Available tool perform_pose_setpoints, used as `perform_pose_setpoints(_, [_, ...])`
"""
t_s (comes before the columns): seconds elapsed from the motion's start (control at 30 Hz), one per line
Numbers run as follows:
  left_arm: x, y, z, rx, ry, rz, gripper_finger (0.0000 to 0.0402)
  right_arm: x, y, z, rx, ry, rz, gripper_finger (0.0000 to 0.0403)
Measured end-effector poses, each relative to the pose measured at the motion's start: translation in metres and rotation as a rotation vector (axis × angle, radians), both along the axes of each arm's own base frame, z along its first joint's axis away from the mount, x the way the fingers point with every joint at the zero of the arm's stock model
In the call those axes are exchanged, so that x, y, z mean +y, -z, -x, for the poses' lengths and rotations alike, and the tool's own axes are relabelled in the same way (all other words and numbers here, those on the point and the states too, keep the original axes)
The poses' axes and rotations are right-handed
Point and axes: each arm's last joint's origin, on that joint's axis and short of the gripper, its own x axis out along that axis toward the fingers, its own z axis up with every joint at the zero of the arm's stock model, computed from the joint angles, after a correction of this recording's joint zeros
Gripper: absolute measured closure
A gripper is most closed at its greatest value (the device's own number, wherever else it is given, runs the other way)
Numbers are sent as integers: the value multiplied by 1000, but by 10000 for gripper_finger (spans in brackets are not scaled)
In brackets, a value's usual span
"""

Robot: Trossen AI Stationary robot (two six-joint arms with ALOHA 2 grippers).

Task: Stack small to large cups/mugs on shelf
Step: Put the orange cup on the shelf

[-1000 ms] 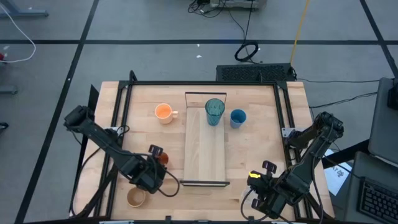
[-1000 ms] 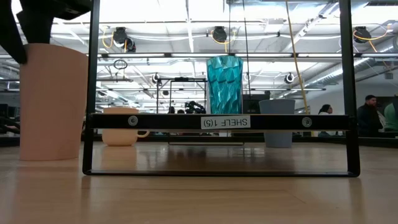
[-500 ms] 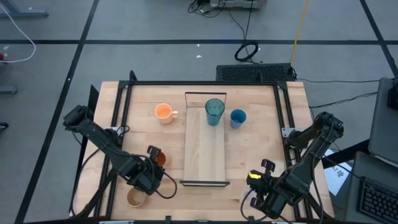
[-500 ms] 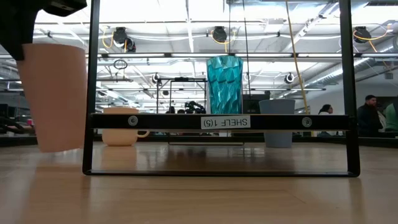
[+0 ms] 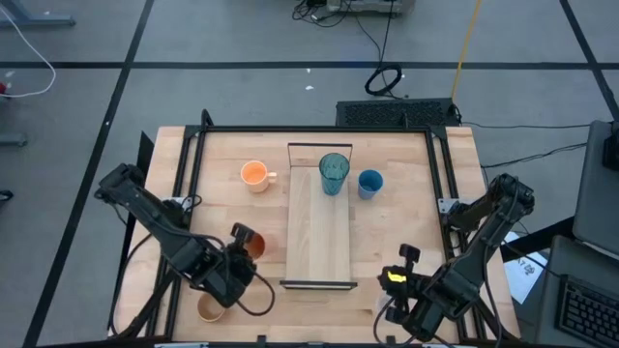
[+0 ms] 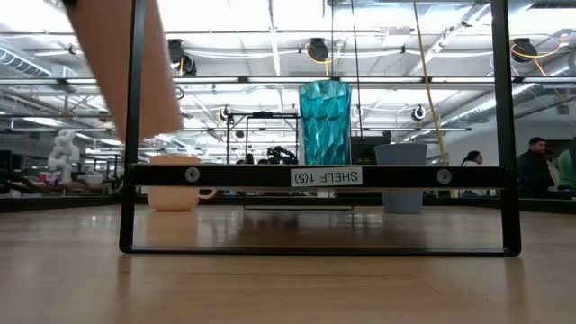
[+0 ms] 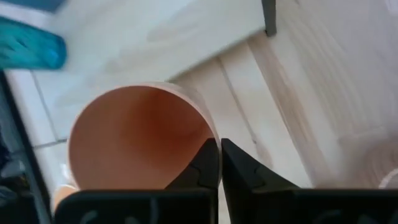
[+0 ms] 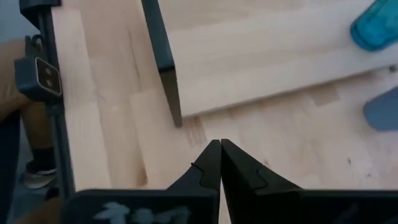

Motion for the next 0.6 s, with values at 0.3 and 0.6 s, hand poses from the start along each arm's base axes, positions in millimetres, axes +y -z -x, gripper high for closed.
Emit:
perform_pose_setpoints(0.3, [1,-33,-11,-114,137,-41,397,-4,11,-2,-92,-35,172,403])
perform_pose_setpoints(0.6, [14,-43,-29,-155,266,-80,395,-18,16,-21,-133,-67,335,403])
